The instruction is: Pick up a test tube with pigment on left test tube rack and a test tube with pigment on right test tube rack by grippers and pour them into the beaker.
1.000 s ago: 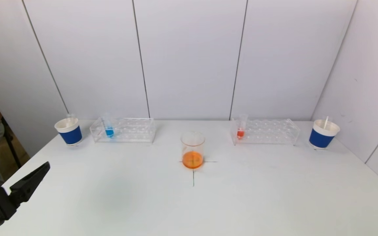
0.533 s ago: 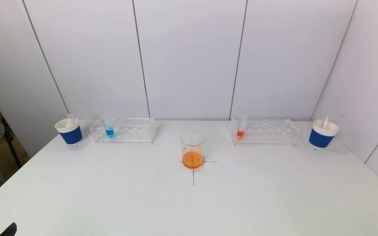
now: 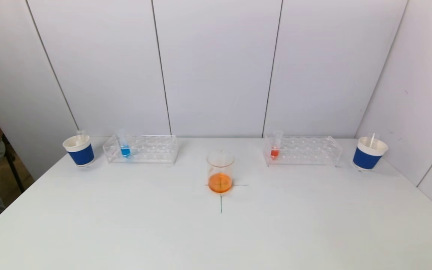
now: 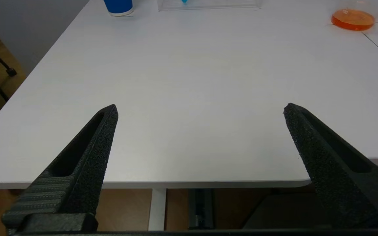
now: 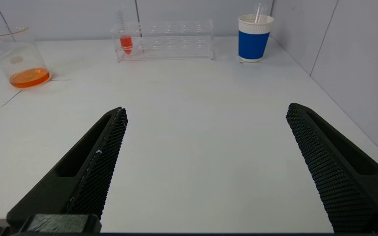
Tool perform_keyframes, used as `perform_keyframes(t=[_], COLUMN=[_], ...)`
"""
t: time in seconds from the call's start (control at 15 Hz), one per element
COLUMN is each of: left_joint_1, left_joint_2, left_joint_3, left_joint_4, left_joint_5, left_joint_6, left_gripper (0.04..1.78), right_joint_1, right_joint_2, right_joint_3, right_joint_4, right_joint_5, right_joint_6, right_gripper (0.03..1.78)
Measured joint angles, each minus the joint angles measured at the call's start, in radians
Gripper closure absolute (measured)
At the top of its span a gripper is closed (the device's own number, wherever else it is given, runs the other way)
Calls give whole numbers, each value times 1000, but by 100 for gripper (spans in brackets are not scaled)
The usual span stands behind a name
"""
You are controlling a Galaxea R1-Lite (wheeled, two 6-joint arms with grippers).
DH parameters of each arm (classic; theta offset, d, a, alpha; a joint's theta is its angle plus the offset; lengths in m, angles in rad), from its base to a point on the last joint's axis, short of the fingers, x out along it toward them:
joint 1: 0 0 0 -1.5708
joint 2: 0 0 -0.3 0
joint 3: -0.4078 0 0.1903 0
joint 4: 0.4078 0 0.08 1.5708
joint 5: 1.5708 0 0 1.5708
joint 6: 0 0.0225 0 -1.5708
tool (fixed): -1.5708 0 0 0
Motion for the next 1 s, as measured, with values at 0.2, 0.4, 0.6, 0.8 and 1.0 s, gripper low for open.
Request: perform_keyframes(t=[0.2,0.4,0.6,0.8,1.0], left_joint_1=[0,0,0,0,0], left_joint_2=[-20,-23,-23,-23,-23], left_joint_3=[31,40,84,126,133], left_joint_4=[-9,-10,-126,-247,-257], left_joint_5=[-5,-7,-5,-7,-7], left_joint_6=[1,23,40,0,-28], left_gripper=[6,6,6,6,6], right_joint_1=[0,0,0,0,0], right_joint_2=[0,0,0,0,0], right_joint_3=[0,0,0,0,0], right_joint_4=[0,0,0,0,0], right_joint_5=[0,0,0,0,0], right_joint_6=[0,0,0,0,0], right_gripper=[5,5,5,5,5])
